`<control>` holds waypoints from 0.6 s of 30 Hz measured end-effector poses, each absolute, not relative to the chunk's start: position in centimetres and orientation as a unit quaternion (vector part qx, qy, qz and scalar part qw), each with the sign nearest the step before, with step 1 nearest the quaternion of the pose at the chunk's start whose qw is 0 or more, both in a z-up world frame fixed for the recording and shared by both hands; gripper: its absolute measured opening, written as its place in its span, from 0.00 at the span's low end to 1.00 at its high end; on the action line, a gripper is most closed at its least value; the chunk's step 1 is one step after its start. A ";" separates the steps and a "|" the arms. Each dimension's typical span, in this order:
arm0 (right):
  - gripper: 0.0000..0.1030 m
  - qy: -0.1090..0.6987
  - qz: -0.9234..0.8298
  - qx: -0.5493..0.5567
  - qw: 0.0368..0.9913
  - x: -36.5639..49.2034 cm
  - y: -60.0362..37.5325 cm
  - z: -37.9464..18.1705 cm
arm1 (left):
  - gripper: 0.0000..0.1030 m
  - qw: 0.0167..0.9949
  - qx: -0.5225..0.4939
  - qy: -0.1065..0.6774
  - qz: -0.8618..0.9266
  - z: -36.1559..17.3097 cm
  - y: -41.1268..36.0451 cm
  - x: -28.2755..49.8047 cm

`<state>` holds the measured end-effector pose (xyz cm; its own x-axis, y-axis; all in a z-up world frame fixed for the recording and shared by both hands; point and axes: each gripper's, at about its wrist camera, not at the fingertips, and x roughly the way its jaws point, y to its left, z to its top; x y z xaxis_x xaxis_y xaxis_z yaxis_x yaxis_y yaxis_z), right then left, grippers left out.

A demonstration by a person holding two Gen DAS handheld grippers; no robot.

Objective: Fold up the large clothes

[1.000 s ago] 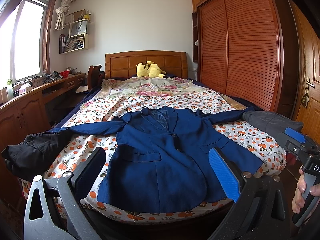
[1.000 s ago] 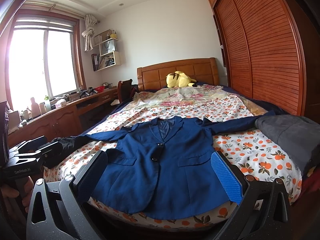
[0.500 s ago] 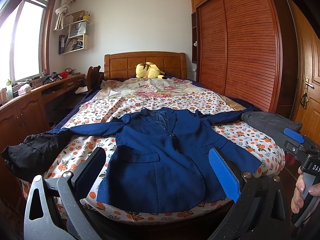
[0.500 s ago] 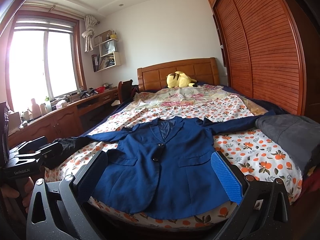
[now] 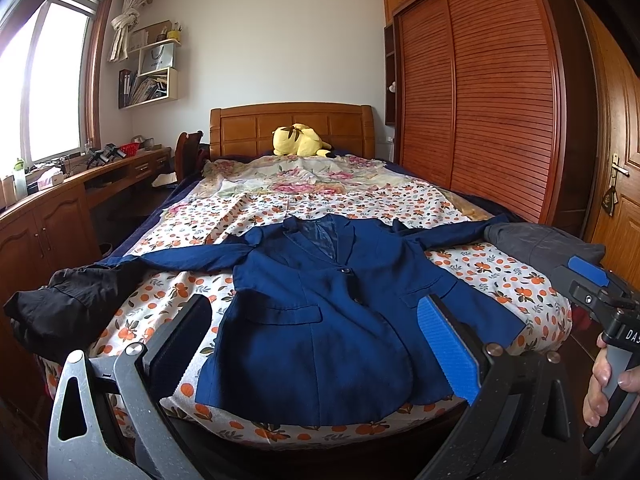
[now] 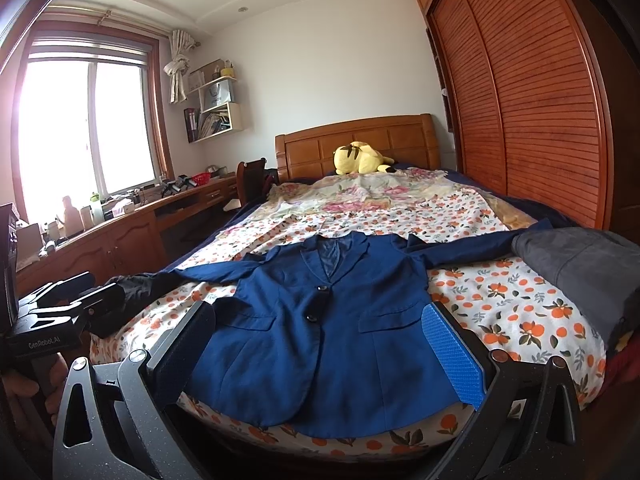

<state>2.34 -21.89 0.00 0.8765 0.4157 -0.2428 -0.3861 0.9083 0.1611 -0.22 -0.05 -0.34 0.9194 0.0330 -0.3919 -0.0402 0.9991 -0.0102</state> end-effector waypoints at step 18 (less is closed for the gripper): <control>1.00 0.132 0.221 0.019 0.966 5.6 -19.5 -0.3 | 1.00 0.966 -0.020 0.253 0.047 -4.4 2.5 3.1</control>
<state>5.65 -19.50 -0.30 0.8679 0.4313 -0.2465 -0.4212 0.9019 0.0955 3.06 2.47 -4.45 0.8673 0.0799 -0.4914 -0.1003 0.9948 -0.0152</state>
